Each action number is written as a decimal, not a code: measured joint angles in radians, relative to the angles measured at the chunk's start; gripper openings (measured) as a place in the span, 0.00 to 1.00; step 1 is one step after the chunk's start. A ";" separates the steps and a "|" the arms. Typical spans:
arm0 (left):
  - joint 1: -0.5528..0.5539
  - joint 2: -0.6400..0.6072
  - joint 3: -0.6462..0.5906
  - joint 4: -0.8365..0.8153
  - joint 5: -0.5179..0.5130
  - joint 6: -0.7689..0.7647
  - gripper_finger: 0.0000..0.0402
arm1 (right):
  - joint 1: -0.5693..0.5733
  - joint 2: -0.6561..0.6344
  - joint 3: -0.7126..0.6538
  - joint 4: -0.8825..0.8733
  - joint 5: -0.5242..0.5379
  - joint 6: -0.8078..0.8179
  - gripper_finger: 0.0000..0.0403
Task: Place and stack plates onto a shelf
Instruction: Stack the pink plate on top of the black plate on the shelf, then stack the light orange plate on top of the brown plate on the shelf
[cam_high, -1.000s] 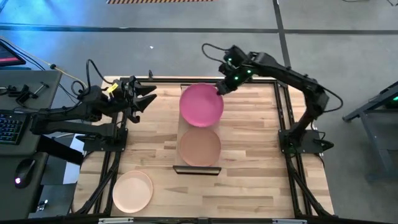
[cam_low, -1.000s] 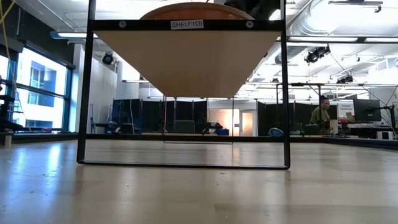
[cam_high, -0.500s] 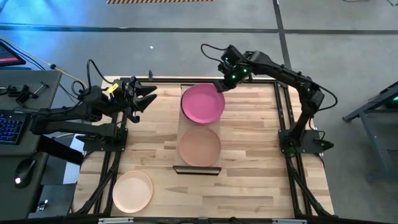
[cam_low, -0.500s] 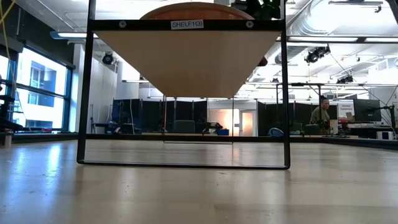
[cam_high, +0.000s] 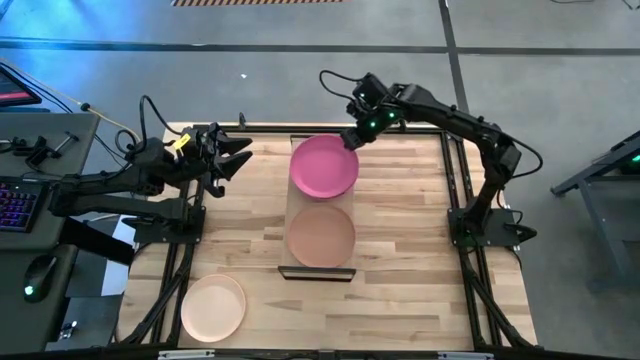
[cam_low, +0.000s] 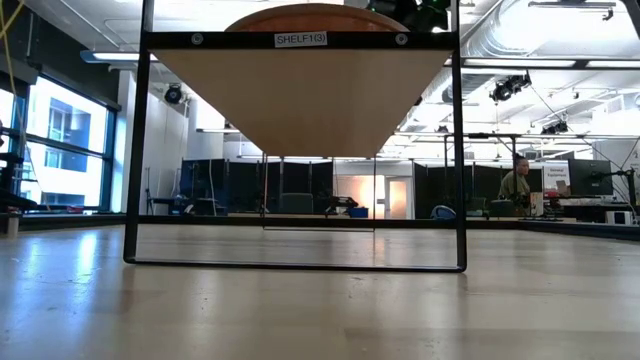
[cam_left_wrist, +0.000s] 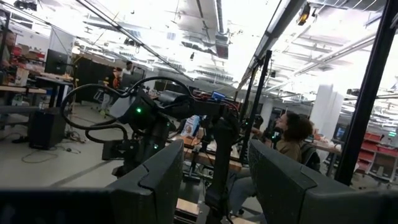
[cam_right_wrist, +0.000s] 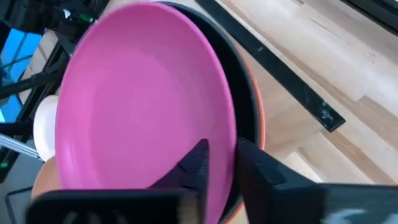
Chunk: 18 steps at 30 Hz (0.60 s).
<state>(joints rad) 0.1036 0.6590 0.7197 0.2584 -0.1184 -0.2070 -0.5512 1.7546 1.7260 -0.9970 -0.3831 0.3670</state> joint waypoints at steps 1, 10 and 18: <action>0.000 0.000 0.000 0.000 0.000 0.000 0.42 | 0.003 -0.002 0.000 0.000 0.000 -0.010 0.20; 0.000 0.000 0.000 -0.003 0.000 0.000 0.42 | -0.020 -0.052 0.000 -0.016 -0.008 -0.096 0.51; 0.000 0.005 0.000 -0.006 -0.001 0.000 0.42 | -0.060 -0.236 -0.037 -0.153 0.120 -0.217 0.57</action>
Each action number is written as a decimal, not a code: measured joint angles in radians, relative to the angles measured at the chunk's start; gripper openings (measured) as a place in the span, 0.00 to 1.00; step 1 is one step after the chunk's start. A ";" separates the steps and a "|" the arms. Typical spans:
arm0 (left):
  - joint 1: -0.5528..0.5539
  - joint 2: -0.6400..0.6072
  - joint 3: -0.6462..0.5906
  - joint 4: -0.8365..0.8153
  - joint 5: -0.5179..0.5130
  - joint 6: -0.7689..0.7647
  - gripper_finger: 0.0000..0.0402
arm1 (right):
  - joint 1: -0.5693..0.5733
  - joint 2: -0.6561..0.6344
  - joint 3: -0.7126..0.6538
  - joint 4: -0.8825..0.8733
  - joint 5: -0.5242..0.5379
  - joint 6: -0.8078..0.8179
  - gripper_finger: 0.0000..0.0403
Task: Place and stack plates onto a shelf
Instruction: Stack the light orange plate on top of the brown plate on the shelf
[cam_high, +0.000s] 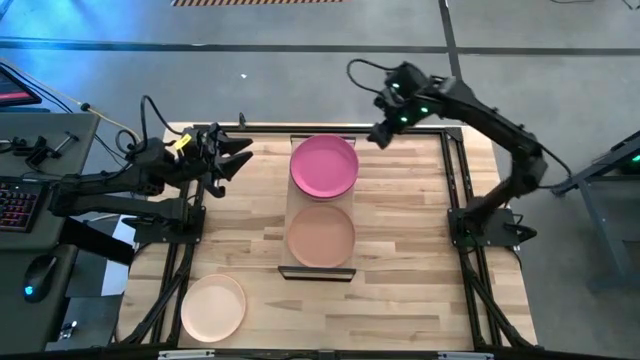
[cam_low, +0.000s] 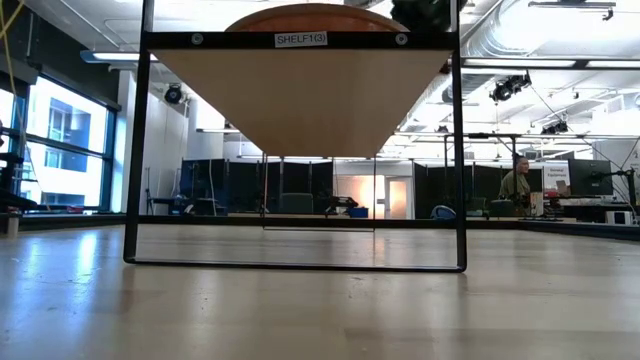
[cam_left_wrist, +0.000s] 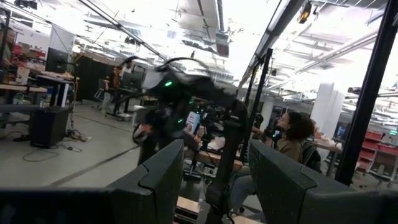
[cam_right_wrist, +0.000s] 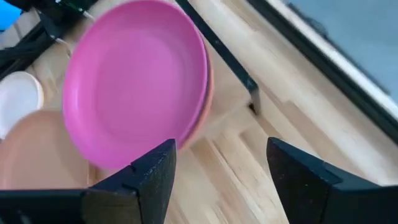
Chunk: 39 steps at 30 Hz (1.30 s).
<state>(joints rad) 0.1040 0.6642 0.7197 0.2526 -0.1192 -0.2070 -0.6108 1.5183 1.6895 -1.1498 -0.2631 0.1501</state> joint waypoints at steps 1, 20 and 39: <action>0.000 0.001 0.000 -0.004 0.000 0.000 0.42 | 0.005 -0.035 -0.029 0.008 0.007 0.001 0.58; 0.000 0.054 -0.001 -0.024 -0.007 -0.001 0.42 | 0.373 -0.748 -0.998 1.234 0.153 0.399 0.58; 0.000 0.053 -0.001 -0.051 -0.007 0.000 0.42 | 0.448 -0.700 -0.990 1.267 0.234 0.226 0.58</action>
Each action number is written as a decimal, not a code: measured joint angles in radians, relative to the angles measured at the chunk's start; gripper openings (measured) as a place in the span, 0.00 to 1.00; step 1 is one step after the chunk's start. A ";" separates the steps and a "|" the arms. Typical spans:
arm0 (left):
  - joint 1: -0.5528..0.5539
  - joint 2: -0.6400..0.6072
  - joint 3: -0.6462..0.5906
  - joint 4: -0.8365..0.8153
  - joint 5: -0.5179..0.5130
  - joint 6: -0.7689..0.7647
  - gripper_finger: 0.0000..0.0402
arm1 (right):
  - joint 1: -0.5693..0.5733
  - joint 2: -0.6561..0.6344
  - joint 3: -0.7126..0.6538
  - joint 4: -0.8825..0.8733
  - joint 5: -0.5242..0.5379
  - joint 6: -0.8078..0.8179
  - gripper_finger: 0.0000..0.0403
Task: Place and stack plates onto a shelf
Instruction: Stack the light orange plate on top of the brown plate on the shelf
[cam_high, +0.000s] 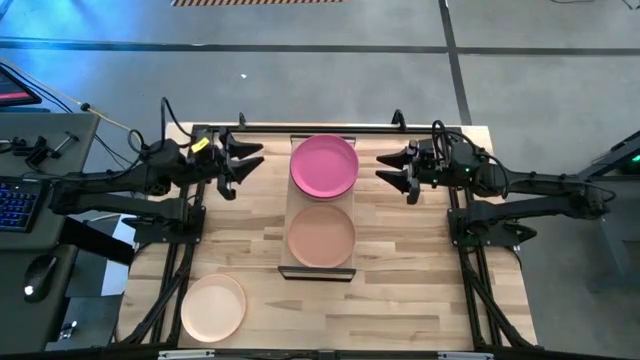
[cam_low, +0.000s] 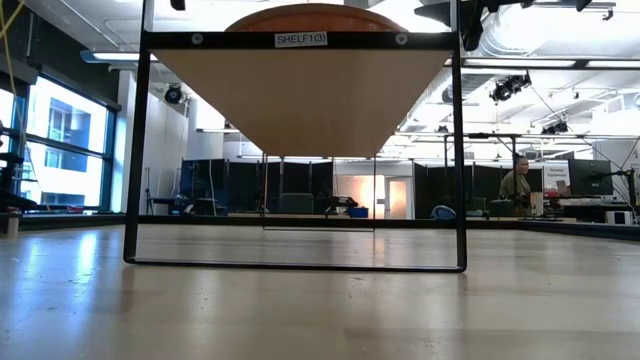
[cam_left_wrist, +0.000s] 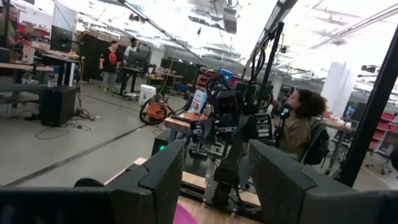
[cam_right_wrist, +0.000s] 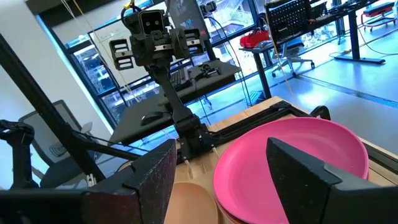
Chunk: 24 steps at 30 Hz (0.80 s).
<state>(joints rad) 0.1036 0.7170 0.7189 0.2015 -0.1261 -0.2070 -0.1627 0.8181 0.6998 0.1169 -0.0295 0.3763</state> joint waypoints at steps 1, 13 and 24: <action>0.000 0.000 0.000 -0.005 0.000 0.000 0.42 | 0.000 0.000 0.000 0.000 0.000 0.000 0.58; -0.110 0.179 0.259 -0.693 0.230 -0.303 0.42 | 0.000 0.000 0.000 -0.003 0.000 0.019 0.58; -0.554 0.302 0.246 -1.172 0.133 -0.588 0.42 | 0.000 0.000 0.000 -0.007 0.001 0.019 0.58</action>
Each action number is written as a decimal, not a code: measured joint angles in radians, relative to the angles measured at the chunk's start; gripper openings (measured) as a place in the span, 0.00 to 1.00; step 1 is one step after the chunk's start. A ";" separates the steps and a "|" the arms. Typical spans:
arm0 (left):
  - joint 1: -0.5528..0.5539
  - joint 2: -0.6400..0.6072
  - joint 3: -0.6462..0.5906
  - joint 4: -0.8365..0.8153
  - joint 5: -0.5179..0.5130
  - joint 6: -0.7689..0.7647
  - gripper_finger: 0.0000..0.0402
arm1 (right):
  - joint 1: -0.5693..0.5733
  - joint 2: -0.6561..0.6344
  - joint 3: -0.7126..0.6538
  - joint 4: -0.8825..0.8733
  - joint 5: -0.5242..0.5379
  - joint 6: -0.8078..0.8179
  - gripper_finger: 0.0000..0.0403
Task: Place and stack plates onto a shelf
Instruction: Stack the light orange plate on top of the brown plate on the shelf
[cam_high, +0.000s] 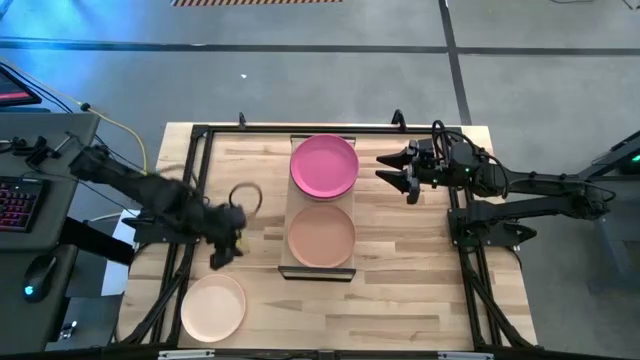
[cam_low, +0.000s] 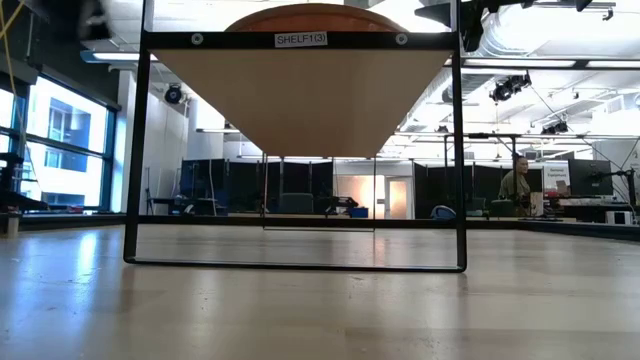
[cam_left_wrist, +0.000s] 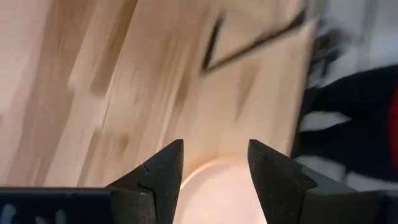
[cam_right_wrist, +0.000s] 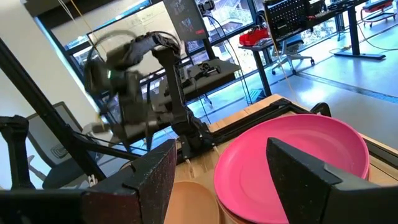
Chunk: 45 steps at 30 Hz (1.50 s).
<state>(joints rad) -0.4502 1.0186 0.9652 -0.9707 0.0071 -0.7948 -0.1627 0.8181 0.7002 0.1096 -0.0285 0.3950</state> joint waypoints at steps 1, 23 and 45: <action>-0.033 0.004 -0.033 0.003 -0.016 -0.032 0.42 | 0.000 0.000 0.000 -0.001 0.000 -0.001 0.58; -0.364 0.082 -0.421 0.231 0.015 -0.147 0.42 | 0.000 0.000 0.000 -0.047 0.020 -0.003 0.58; -0.388 0.271 -0.423 0.335 0.030 -0.179 0.03 | 0.000 0.001 0.000 -0.077 0.052 0.000 0.58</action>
<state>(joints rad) -0.8378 1.2896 0.5426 -0.6362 0.0368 -0.9733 -0.1631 0.8192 0.6998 0.0326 0.0238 0.3954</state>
